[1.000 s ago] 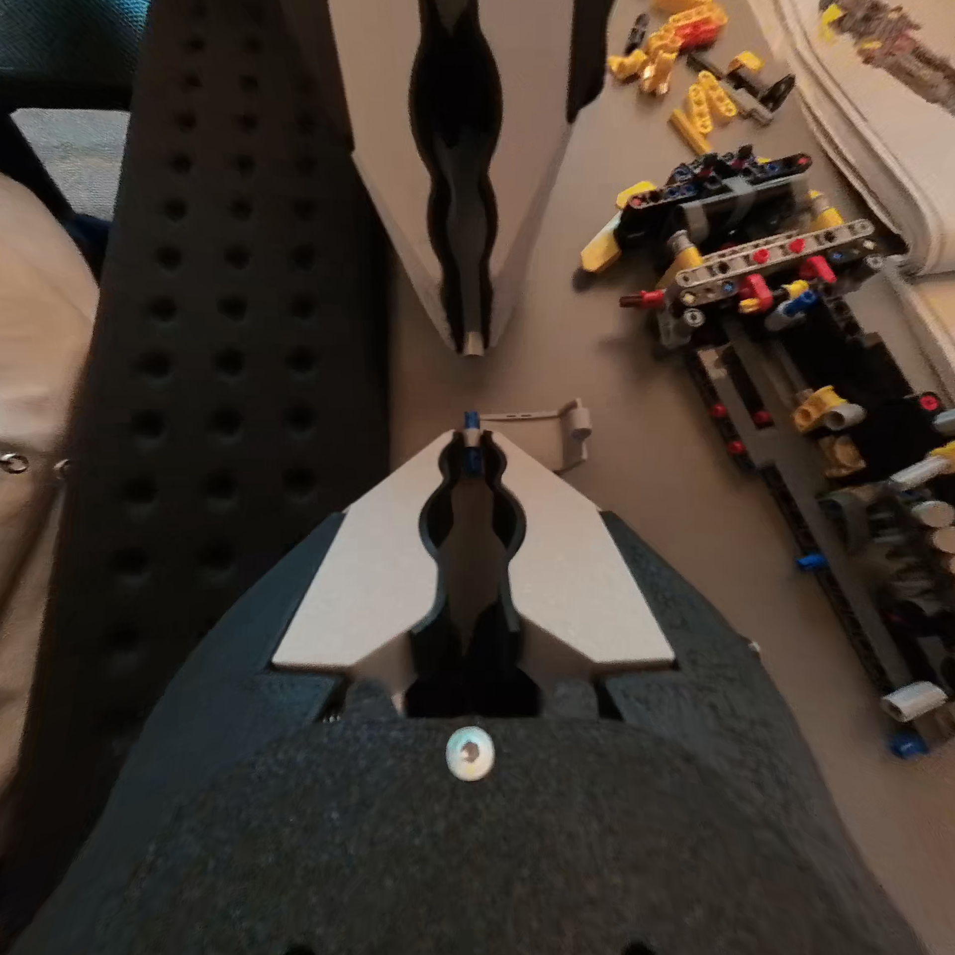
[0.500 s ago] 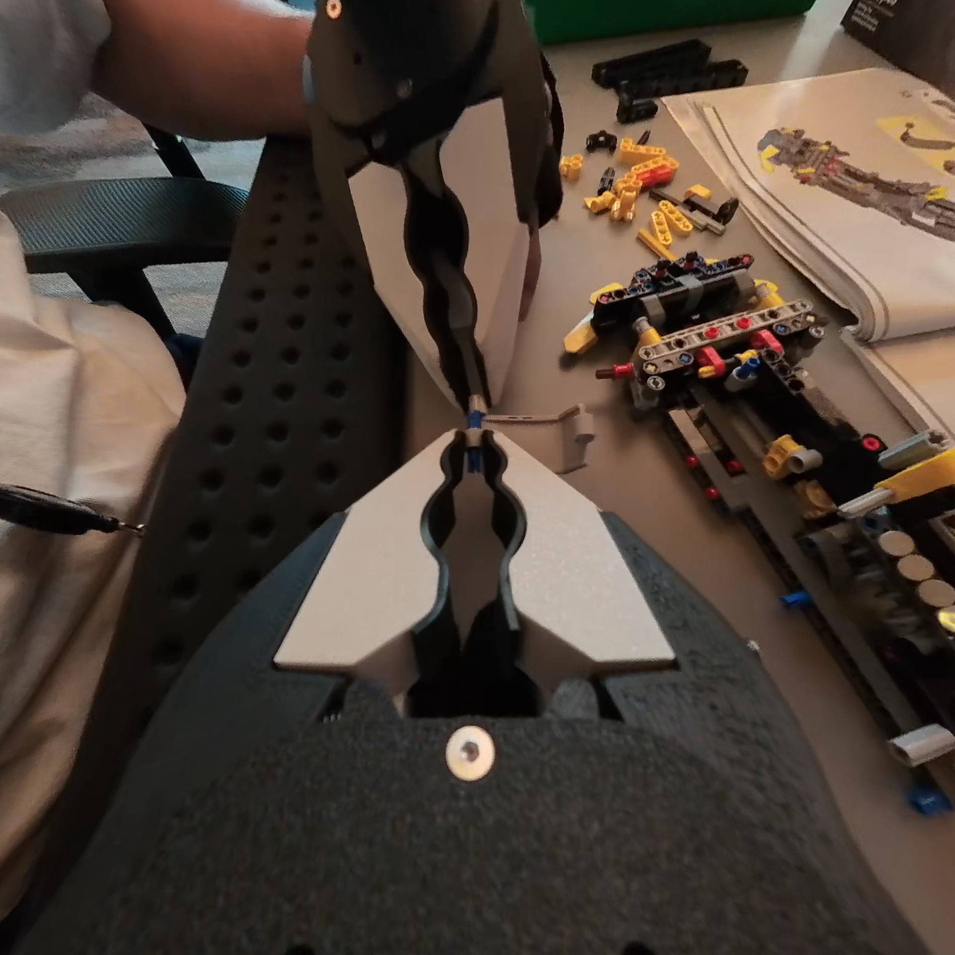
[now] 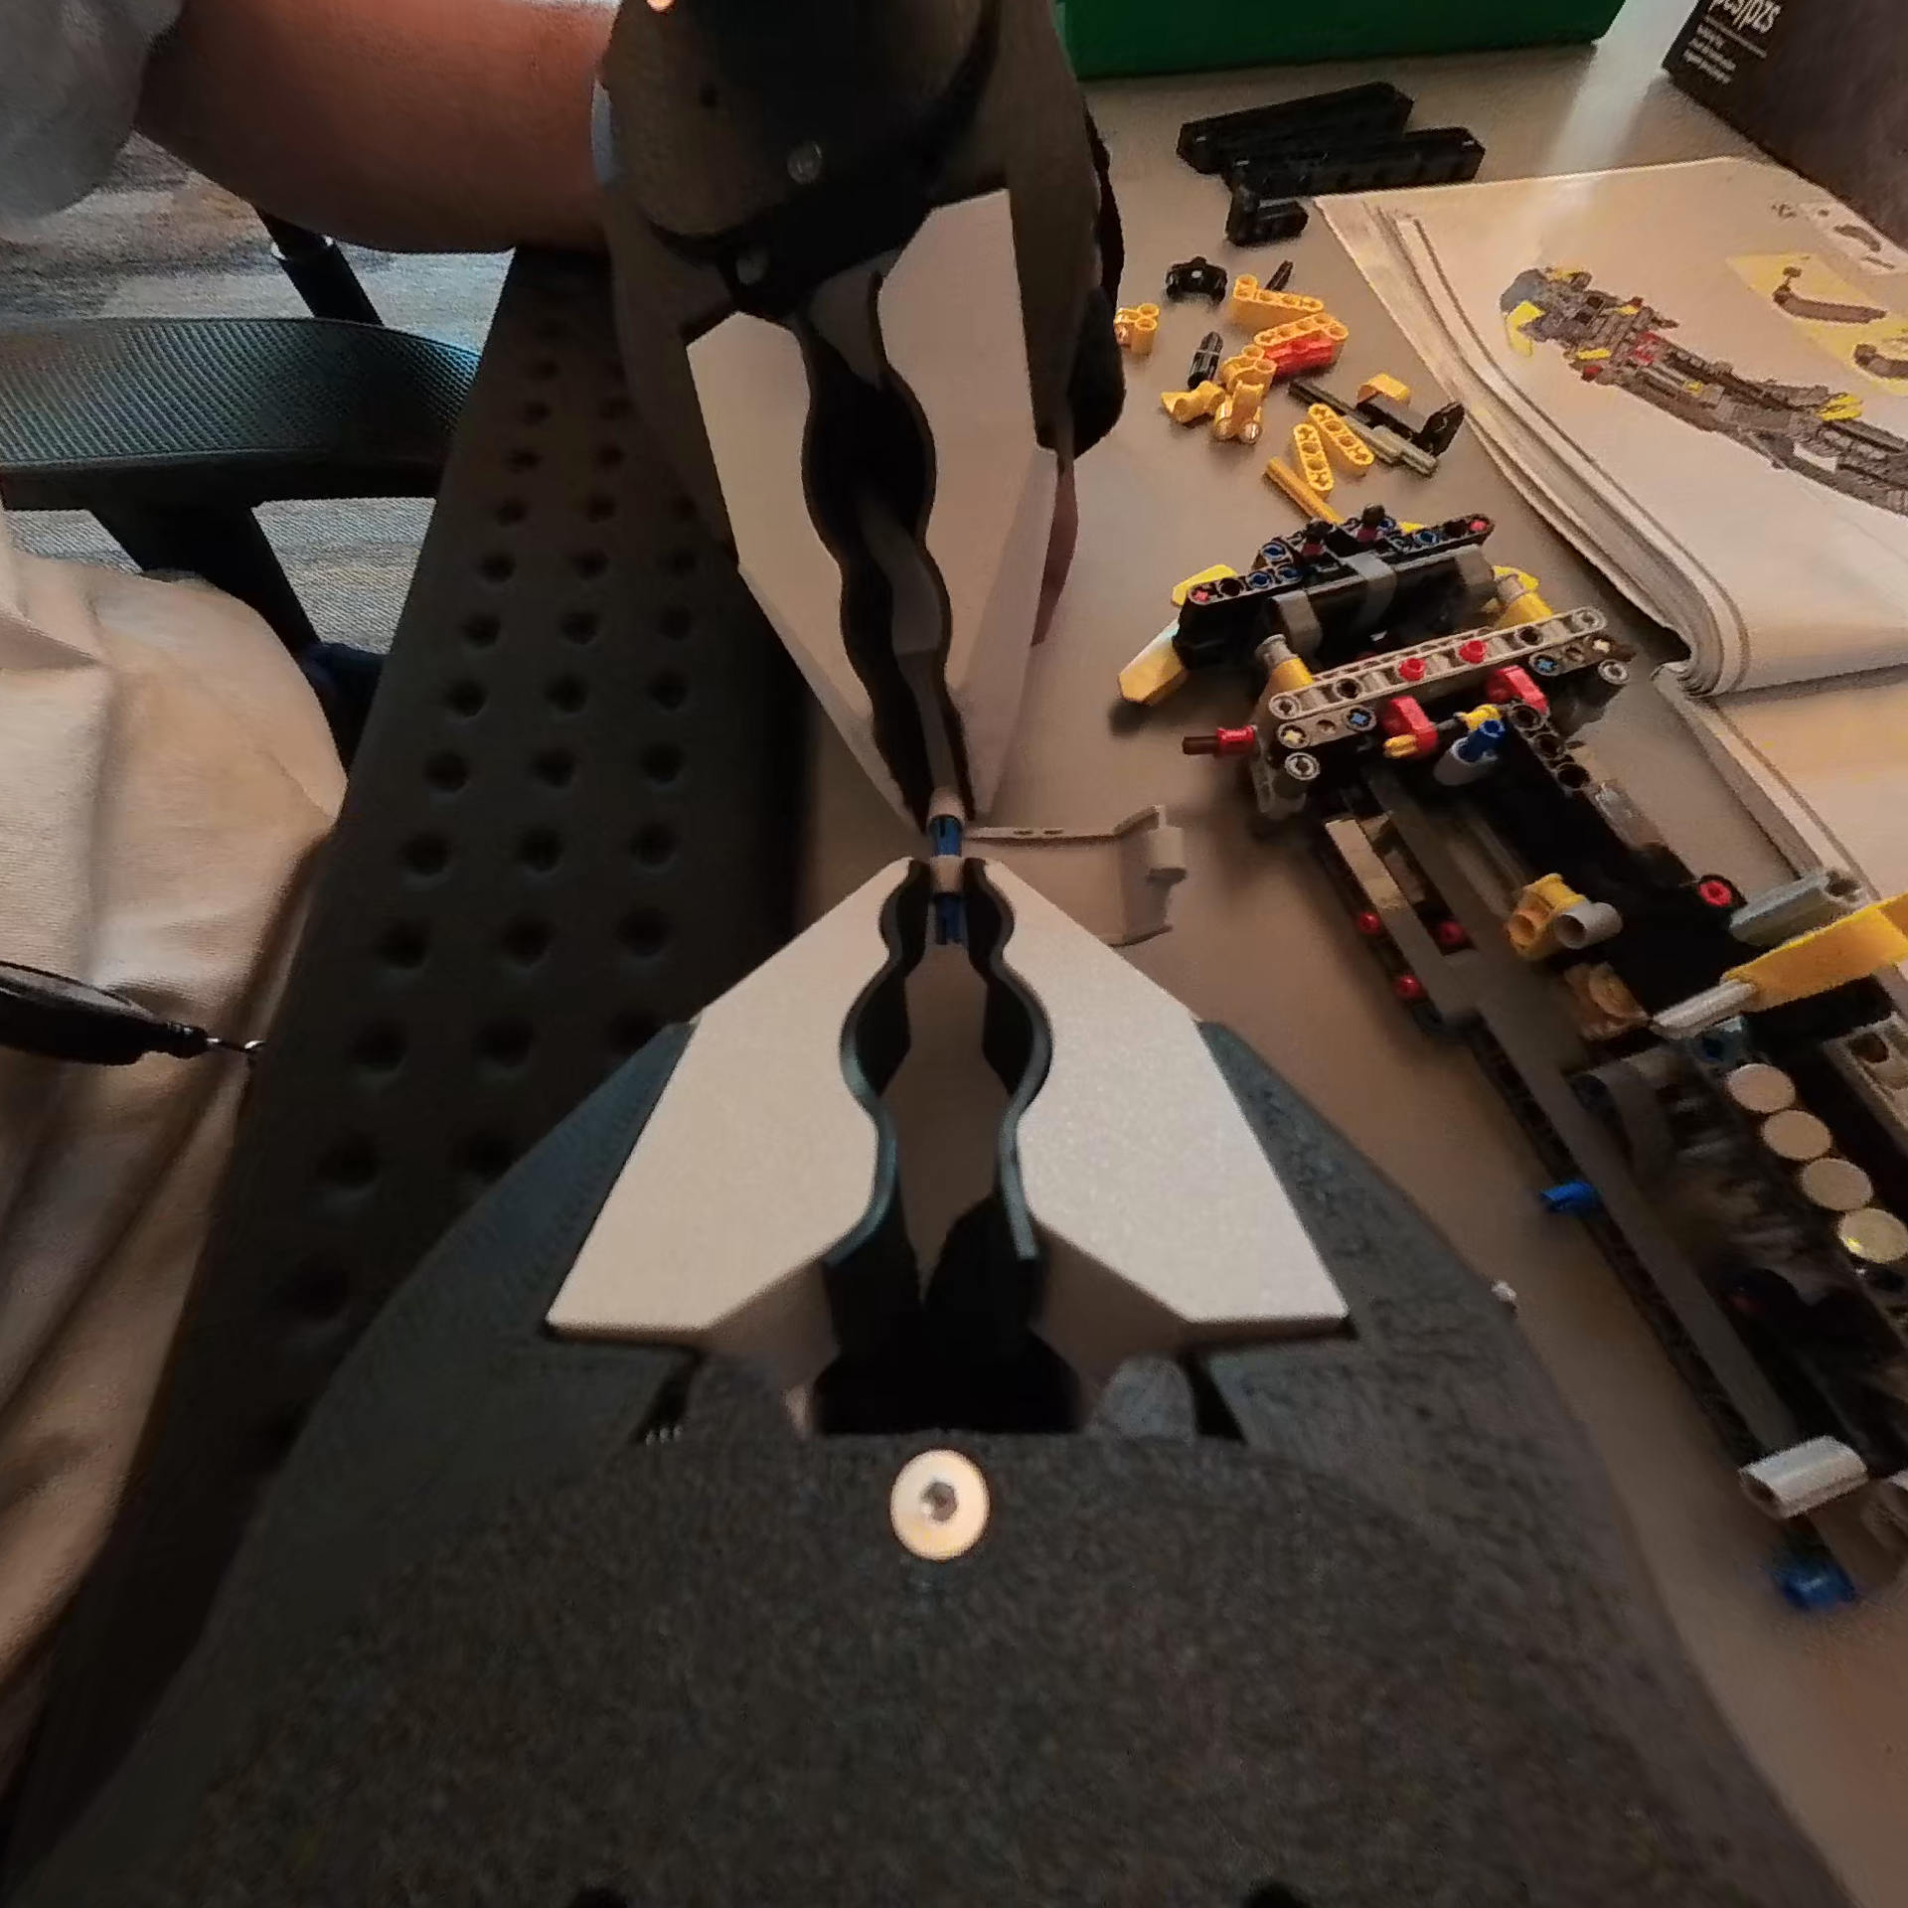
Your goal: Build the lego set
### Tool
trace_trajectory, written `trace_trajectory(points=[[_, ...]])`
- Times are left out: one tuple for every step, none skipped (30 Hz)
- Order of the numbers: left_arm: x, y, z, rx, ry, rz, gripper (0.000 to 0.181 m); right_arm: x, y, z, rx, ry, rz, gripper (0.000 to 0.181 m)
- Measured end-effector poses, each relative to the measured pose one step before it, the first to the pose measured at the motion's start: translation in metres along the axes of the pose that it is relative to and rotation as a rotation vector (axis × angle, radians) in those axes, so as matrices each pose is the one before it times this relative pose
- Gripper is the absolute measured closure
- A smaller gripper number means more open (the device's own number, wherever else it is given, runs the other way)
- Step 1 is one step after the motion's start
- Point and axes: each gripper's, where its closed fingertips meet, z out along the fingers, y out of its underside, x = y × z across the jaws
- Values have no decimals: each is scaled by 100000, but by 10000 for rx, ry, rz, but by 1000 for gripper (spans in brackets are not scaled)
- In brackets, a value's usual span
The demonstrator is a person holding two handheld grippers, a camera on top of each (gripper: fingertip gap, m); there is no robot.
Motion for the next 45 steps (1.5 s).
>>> trace_trajectory(points=[[67, 108, 53, -76, 48, -15, 176, -5, 193, 143, -137, 55, -90, 174], [99, 237, 113, -161, 49, 20, 176, 44, 288, 199, -210, 111, -136, 174], [69, 326, 191, -228, -3, 98, 176, 63, 360, 218, -266, 131, -130, 174], [112, 409, 266, -295, -35, 180, 176, 38, 371, 223, -274, 132, -142, 174], [129, 373, 274, -293, -55, 214, 176, 27, 310, 216, -248, 139, -141, 174], [14, 336, 241, -264, -125, 206, 176, 107, 300, 201, -243, 198, -128, 174], [-20, 325, 230, -273, -128, 166, 176, 131, 316, 214, -277, 242, -141, 174], [2, 294, 202, -287, -116, 167, 176, 197, 330, 233, -357, 328, -161, 174], [-226, 12, 45, -112, -257, 191, 176, 289, 59, 112, -210, 410, -225, 174], [-313, 173, 41, -211, -292, 196, 176, 294, 21, 99, -176, 356, -82, 174], [-257, 138, 32, -226, -294, 254, 176, 230, 5, 83, -140, 239, 12, 174], [-209, 103, 32, -211, -320, 335, 176, 177, 11, 50, -86, 164, 39, 174], [-164, 78, 24, -155, -310, 379, 176, 110, 7, 59, -46, 93, 52, 173], [-77, 44, -12, -90, -209, 345, 176, 25, -20, 25, -16, 4, 59, 174], [-26, 4, -24, -25, -104, 216, 176, -18, -24, 12, -11, -15, -19, 174], [11, -15, -13, 30, -33, 105, 176, -24, -17, 2, 22, 8, -106, 174], [31, -43, -34, 48, 4, 128, 176, -109, -28, -41, 50, -50, -126, 174], [87, -101, -46, 96, 37, 115, 176, -106, -11, -55, 37, -28, -201, 174], [90, -103, -24, 86, 60, 96, 176, -117, 16, -45, 19, 7, -261, 174], [150, -163, -48, 143, 131, -4, 176, -146, -20, -60, 43, -10, -294, 174], [123, -95, -40, 134, 165, -144, 176, -93, -24, -15, 47, -28, -79, 174], [97, -55, -54, 102, 186, -146, 176, -141, -69, -20, 19, -45, -108, 174], [111, -52, -64, 73, 161, -107, 176, -44, -54, -6, 0, 58, -194, 174], [40, 17, -13, 19, 82, -25, 176, -9, -21, 18, -38, 87, -158, 174], [12, -8, -17, 16, 81, 3, 176, 0, -15, 9, -59, 121, -238, 174], [15, 2, 0, -14, 117, -85, 176, 41, -40, -11, -35, 136, -197, 174], [4, 28, -6, -24, 104, -94, 175, 41, -70, -37, -23, 135, -182, 174], [27, -23, -24, -16, 105, -69, 175, 38, -29, -1, -47, 164, -225, 174], [5, 6, -13, -40, 98, -93, 175, 33, -34, -14, -58, 201, -308, 174], [86, 9, -4, -47, 132, -58, 175, -40, 9, 45, -87, 139, -277, 174], [64, -30, -26, -13, 114, -28, 175, -33, 6, 64, -77, 116, -286, 175], [48, -5, -23, -24, 109, -24, 175, -3, -30, 34, -28, 81, -256, 175], [50, 8, -28, 5, 106, -39, 175, 12, -56, 23, 34, 39, -206, 175], [6, 28, -20, -2, 65, -19, 175, 3, -16, 45, 49, -45, -35, 174], [42, -23, -26, 39, 63, -20, 175, -20, -35, 8, 78, -71, -71, 175], [61, 4, -88, 65, 101, -5, 175, -49, -96, 32, 89, -36, -116, 175], [62, 45, -49, 54, 120, -41, 175, -38, -76, 20, 23, -22, -62, 175], [16, 48, 26, 50, 101, -106, 175, 12, -4, 11, -10, 9, -66, 174], [4, 15, 1, 68, 65, -81, 175, 0, -11, 4, 71, -9, 18, 174], [39, -3, 0, 96, 93, -140, 175, -30, -54, -18, 95, -44, 44, 174], [31, 3, 3, 105, 109, -203, 175, -7, -28, 11, 23, 4, -35, 175], [52, 12, -24, 98, 157, -213, 175, -39, -42, 48, 11, -5, -75, 175], [115, 31, -57, 108, 243, -293, 175, -47, -93, 32, 168, -84, -27, 175], [183, -20, -34, 176, 306, -320, 175, -145, -132, -12, 183, -162, 82, 175], [173, -14, -38, 163, 305, -302, 175, -94, -92, 6, 67, -62, 25, 175]])
